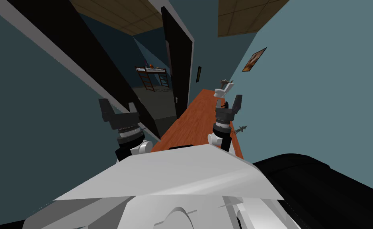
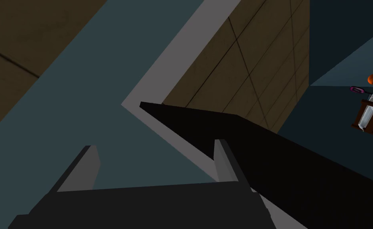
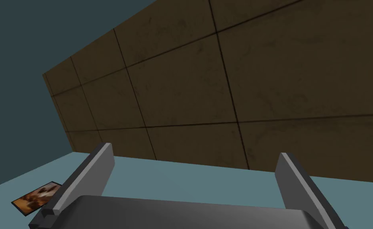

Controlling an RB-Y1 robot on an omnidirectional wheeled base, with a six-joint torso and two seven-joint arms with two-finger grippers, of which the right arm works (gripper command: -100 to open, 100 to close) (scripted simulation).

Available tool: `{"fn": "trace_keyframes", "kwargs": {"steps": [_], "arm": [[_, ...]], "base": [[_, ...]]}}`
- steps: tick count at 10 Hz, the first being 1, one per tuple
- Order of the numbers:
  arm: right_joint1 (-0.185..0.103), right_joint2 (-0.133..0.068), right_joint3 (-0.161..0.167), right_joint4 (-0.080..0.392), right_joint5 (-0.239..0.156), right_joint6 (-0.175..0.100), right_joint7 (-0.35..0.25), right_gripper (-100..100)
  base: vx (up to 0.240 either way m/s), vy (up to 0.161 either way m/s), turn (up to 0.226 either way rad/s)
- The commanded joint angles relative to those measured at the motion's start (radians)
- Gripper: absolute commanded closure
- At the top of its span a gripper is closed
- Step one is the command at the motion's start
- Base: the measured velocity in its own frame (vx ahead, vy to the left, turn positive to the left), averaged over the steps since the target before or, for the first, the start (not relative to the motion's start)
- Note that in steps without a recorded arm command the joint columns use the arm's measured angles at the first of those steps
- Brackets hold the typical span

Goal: Push the door open

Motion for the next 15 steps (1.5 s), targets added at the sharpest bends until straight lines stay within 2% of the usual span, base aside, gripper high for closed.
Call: {"fn": "trace_keyframes", "kwargs": {"steps": [1, 2, 9, 15], "arm": [[-0.011, -0.013, 0.022, 0.031, 0.001, -0.003, -0.003, -100], [-0.014, -0.015, 0.027, 0.038, 0.001, -0.004, -0.003, -100], [-0.072, -0.06, 0.138, 0.196, 0.004, -0.018, -0.017, -100], [-0.109, -0.079, 0.207, 0.295, 0.006, -0.028, -0.025, -100]], "base": [[0.14, 0.069, -0.072], [0.168, -0.02, 0.054], [0.195, -0.035, -0.006], [0.123, -0.028, -0.006]]}}
